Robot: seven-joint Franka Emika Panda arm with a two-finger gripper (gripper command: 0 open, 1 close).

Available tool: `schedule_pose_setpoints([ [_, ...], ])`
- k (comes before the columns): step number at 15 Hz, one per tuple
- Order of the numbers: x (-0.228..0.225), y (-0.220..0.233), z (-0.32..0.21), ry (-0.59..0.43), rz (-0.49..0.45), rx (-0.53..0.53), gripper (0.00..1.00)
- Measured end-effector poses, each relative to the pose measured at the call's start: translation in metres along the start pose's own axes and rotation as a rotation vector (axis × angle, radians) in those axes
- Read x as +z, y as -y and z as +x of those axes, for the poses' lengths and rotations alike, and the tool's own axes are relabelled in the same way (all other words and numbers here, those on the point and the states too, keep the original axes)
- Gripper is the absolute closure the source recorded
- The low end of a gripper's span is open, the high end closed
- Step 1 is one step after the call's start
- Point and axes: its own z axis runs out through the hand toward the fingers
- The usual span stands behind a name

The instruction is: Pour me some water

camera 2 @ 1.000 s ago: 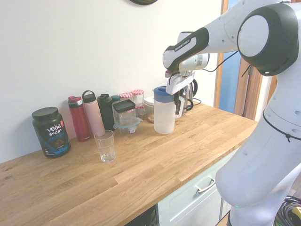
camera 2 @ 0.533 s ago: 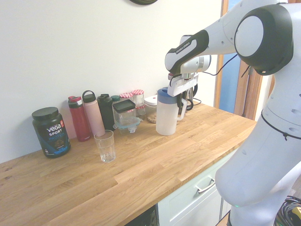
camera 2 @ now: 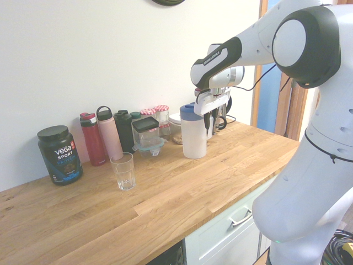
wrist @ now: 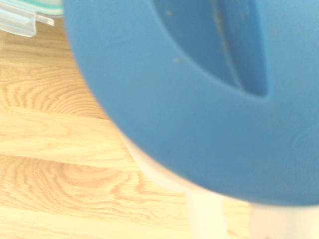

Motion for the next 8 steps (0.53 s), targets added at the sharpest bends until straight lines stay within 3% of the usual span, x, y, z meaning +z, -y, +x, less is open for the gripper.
schedule_pose_setpoints([
  [4,-0.004,0.002,-0.002,0.022,-0.014,0.030,0.00],
  [8,-0.051,0.014,-0.022,0.121,-0.060,0.101,0.00],
])
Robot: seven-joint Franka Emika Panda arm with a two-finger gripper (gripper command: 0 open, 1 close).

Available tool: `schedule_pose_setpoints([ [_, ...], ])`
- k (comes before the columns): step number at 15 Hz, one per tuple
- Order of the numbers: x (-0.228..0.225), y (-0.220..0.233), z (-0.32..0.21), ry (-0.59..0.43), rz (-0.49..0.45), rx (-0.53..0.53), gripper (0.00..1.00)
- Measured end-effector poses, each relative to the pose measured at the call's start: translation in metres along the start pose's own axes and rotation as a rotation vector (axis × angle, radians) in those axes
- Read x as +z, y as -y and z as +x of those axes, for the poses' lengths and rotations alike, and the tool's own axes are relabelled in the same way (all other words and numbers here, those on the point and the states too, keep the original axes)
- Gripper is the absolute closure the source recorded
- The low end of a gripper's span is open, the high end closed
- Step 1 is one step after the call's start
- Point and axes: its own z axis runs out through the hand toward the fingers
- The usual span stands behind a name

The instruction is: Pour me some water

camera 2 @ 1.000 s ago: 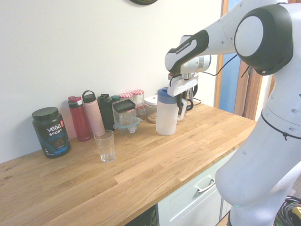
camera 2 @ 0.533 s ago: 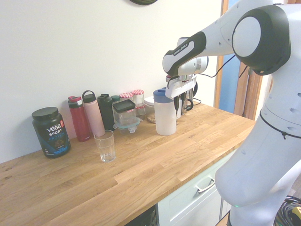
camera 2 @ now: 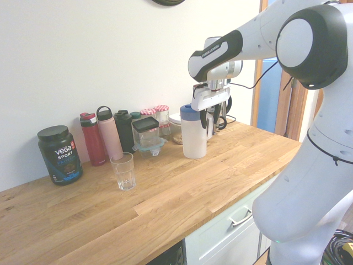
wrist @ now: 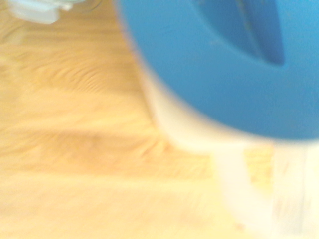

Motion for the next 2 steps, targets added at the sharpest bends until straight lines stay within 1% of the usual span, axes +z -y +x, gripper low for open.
schedule_pose_setpoints([
  [2,-0.017,0.006,-0.023,0.035,-0.024,0.026,0.00],
])
